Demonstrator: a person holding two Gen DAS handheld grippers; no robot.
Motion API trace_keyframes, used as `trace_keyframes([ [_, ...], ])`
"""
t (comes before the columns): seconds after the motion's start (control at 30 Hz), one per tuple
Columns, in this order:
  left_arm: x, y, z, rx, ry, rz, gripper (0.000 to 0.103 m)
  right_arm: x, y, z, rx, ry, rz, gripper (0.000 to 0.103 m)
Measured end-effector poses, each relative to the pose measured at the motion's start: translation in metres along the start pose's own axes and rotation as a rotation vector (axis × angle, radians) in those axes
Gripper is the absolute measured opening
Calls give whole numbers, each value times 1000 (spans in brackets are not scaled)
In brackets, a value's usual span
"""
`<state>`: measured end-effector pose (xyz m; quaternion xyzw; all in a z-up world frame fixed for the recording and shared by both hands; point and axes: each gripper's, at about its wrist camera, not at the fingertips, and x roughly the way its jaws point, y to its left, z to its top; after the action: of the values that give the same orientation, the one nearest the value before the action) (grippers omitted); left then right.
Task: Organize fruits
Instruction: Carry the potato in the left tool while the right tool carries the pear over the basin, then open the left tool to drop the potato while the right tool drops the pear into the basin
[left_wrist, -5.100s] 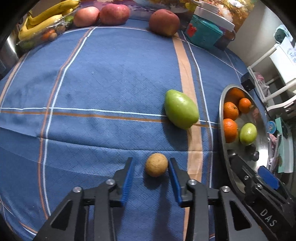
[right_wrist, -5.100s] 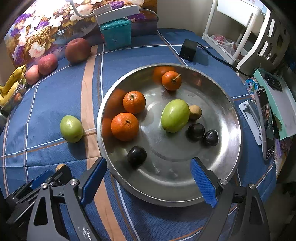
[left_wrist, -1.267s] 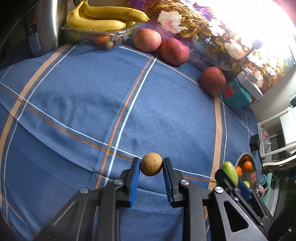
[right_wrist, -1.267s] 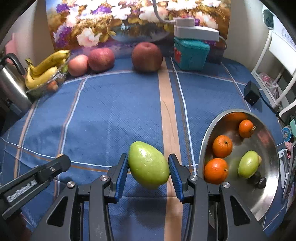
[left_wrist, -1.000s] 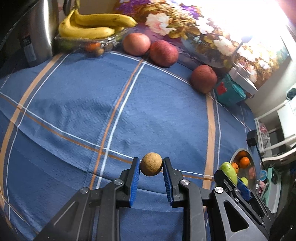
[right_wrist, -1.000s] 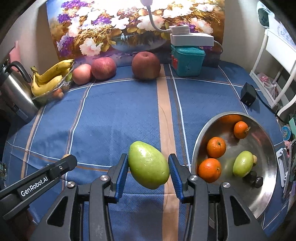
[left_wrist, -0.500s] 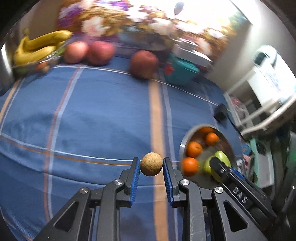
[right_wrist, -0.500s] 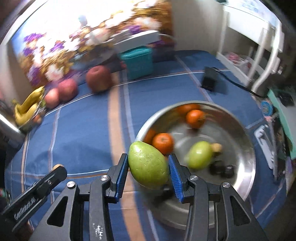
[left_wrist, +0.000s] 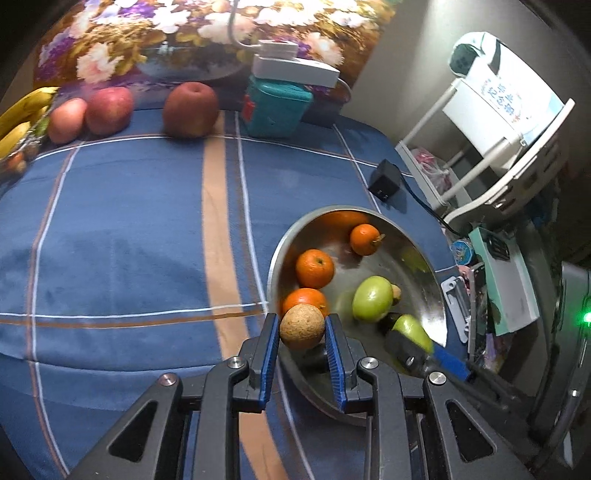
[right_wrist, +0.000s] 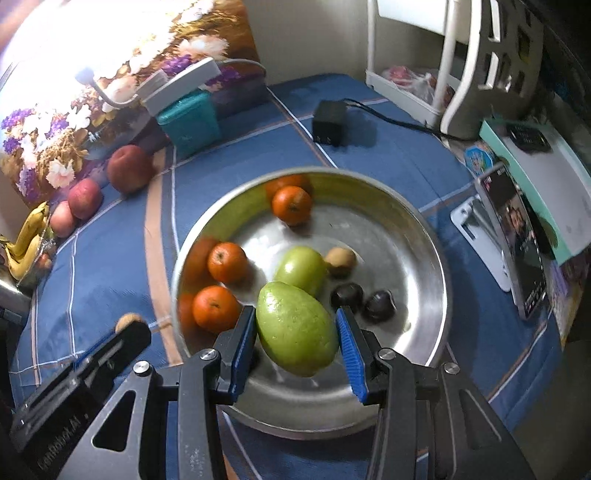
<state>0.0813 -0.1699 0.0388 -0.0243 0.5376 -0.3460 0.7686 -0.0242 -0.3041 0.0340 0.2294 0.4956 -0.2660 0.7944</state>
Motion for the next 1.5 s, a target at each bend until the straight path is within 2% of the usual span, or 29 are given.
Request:
trace_keyframes([
  [0.33, 27, -9, -7, 14, 51, -2, 27, 12, -12, -19, 1, 68, -1, 46],
  [0.63, 33, -8, -12, 8, 77, -9, 29, 27, -15, -26, 4, 123, -14, 46],
  [0.83, 28, -5, -13, 4, 78, -6, 29, 25, -13, -24, -2, 113, -18, 46],
  [1.07, 16, 8, -17, -27, 71, 19, 35, 21, -8, -24, -7, 104, -18, 46],
  [1.13, 10, 14, -20, -37, 63, 52, 47, 19, -7, -24, -10, 98, -19, 47],
  [1.17, 8, 16, -21, -41, 58, 71, 59, 17, -6, -25, -14, 93, -21, 47],
  [1.27, -1, 27, -29, -48, 52, 179, 66, 12, -3, -29, -30, 74, -25, 53],
  [1.33, -6, 39, -35, -66, 52, 262, 76, 7, -1, -33, -51, 56, -32, 59],
  [1.37, -8, 44, -37, -74, 50, 281, 81, 6, 1, -34, -62, 51, -32, 61],
  [1.43, -14, 57, -43, -103, 45, 331, 88, 4, 4, -38, -77, 43, -26, 73],
  [1.5, -20, 67, -50, -129, 39, 368, 101, 2, 6, -42, -89, 36, -18, 73],
])
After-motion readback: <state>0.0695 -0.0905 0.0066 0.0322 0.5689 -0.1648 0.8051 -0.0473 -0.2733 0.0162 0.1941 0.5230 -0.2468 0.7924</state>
